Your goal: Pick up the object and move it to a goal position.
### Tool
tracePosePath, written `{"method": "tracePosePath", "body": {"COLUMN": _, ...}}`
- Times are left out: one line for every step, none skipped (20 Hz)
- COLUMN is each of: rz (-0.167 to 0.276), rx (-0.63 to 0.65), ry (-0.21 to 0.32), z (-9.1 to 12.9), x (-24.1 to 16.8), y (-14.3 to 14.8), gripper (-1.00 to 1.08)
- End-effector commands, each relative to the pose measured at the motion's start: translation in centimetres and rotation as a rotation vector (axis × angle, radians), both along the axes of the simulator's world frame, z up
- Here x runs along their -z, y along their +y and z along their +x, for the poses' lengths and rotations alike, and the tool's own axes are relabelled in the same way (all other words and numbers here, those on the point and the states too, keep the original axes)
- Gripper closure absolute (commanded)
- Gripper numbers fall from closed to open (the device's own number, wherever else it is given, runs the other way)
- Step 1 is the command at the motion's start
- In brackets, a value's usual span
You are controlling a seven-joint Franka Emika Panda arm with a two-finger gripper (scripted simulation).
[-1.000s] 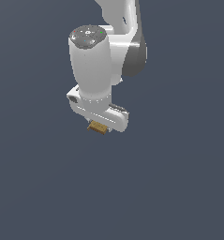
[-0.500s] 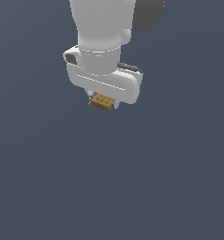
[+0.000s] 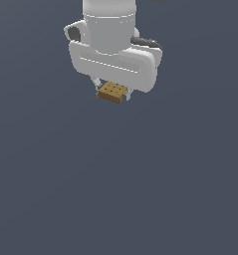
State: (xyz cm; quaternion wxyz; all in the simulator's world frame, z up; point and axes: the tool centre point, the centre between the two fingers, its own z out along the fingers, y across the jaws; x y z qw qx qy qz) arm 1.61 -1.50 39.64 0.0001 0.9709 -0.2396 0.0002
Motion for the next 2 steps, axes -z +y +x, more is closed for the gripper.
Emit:
{"method": "tracePosePath", "body": {"rz": 0.000, "rx": 0.000, "ry": 0.000, "z": -0.04, "x": -0.42, "y": 0.08, "gripper": 1.08}}
{"method": "tracePosePath", "body": {"rz": 0.000, "rx": 0.000, "ry": 0.000, "z": -0.04, "x": -0.44, "y": 0.09, "gripper": 1.08}}
